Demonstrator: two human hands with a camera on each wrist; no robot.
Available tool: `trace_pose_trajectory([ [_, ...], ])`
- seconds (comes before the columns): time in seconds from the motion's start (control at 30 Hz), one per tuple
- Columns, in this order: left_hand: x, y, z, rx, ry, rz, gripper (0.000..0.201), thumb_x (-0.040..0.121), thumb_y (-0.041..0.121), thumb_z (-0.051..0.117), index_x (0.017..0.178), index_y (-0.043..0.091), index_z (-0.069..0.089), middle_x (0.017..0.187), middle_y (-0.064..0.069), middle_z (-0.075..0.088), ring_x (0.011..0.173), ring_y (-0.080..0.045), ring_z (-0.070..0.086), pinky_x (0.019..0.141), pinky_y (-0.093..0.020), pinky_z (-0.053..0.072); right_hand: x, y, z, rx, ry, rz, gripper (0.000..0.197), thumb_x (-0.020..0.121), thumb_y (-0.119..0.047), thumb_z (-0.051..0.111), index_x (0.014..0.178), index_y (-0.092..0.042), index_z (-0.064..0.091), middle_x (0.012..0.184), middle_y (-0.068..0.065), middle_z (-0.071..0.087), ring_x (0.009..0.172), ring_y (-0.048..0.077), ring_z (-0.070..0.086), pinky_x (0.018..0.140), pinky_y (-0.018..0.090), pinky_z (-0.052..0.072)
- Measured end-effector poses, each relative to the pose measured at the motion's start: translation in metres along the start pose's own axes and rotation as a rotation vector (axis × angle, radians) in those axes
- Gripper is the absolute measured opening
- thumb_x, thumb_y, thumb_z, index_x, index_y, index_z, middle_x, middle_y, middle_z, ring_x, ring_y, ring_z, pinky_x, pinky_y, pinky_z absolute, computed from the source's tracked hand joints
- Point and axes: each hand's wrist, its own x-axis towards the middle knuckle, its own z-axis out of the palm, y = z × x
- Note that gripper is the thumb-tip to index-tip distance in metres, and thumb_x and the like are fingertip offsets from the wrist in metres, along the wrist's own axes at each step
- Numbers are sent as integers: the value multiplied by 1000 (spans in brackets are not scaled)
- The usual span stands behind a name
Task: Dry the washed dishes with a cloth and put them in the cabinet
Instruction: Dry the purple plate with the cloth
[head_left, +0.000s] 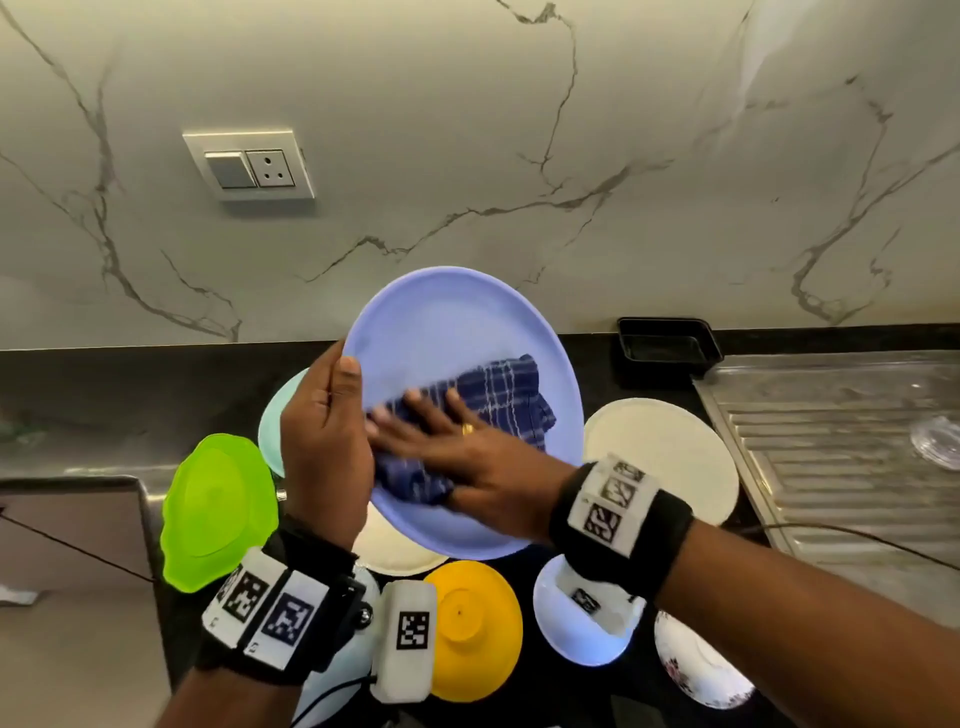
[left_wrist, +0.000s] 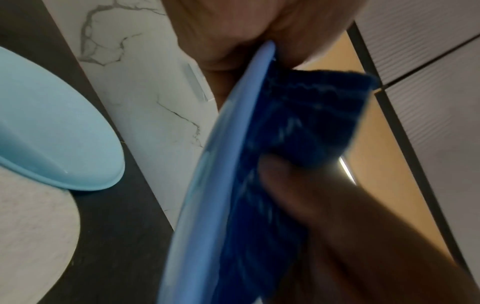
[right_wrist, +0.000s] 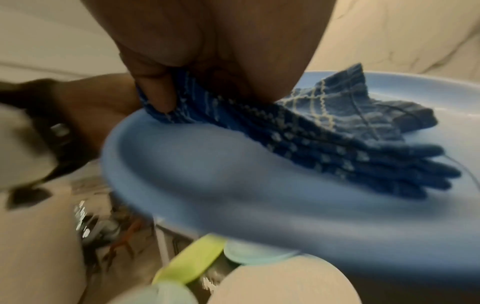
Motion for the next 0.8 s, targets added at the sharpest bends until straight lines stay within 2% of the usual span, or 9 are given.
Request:
trace_pose_trajectory([
  [0.07, 0, -8, -7, 33, 51, -39, 27, 108, 19, 47, 126, 8, 63, 111, 3, 68, 97, 8, 62, 89, -19, 51, -27, 5, 8, -115, -94, -76, 58, 101, -21, 31, 157, -26, 21, 164, -12, 14, 153, 12, -7, 122, 41, -13],
  [0.17, -6, -15, -14, -36, 63, -125, 25, 109, 21, 44, 125, 15, 63, 120, -11, 69, 108, -25, 67, 93, -40, 55, -67, 23, 9, -207, -147, -55, 61, 93, -27, 27, 154, -28, 35, 161, -13, 28, 153, 10, 6, 124, 42, -8],
  [0.23, -10, -12, -16, -28, 60, -125, 25, 110, 20, 42, 124, 17, 62, 118, -13, 70, 103, -24, 67, 85, -30, 56, -84, 41, 1, -301, -150, 22, 67, 87, -28, 28, 152, -30, 37, 158, -15, 31, 152, 11, 13, 123, 41, -10],
  [0.33, -12, -9, -17, -6, 54, -84, 23, 109, 19, 44, 121, 19, 63, 109, -1, 72, 93, -6, 68, 85, -29, 56, -88, 72, -20, -517, -133, 217, 76, 79, -31, 23, 155, -25, 29, 159, -6, 33, 150, 18, 21, 121, 50, -10],
  [0.43, -17, -10, -7, 3, -2, -88, 26, 108, 23, 47, 125, 16, 66, 116, -4, 72, 107, -20, 68, 97, -48, 55, -71, 94, -48, -554, -103, 483, 86, 74, -36, 2, 159, -21, 4, 166, -3, 8, 153, 19, 1, 118, 51, -14],
  [0.47, -20, -11, -2, 9, -22, -85, 28, 107, 27, 48, 126, 16, 66, 119, -5, 72, 111, -24, 67, 98, -52, 54, -61, 95, -55, -541, -93, 536, 80, 79, -34, 2, 158, -21, 0, 167, -4, 2, 153, 18, -6, 118, 51, -13],
  [0.53, -22, -8, 7, 6, -42, -78, 38, 103, 35, 48, 129, 13, 66, 122, -4, 71, 115, -26, 66, 100, -55, 52, -41, 90, -60, -435, -30, 577, 67, 96, -23, 21, 159, -20, -2, 167, -3, -4, 153, 18, -10, 120, 51, -10],
  [0.6, -20, -7, 10, 18, -50, -70, 43, 102, 37, 48, 132, 13, 65, 124, -3, 70, 116, -25, 65, 100, -55, 51, -23, 82, -59, -262, 63, 574, 72, 98, -10, 35, 159, -21, -2, 167, -3, -5, 153, 18, -11, 122, 52, -7],
  [0.8, -20, -8, 20, 44, -115, -57, 43, 99, 40, 46, 129, 16, 65, 125, -1, 69, 118, -21, 63, 103, -51, 49, 7, 43, -47, 114, 110, 463, 69, 102, -9, 38, 157, -35, 6, 165, -17, -1, 152, 13, -12, 120, 55, -10],
])
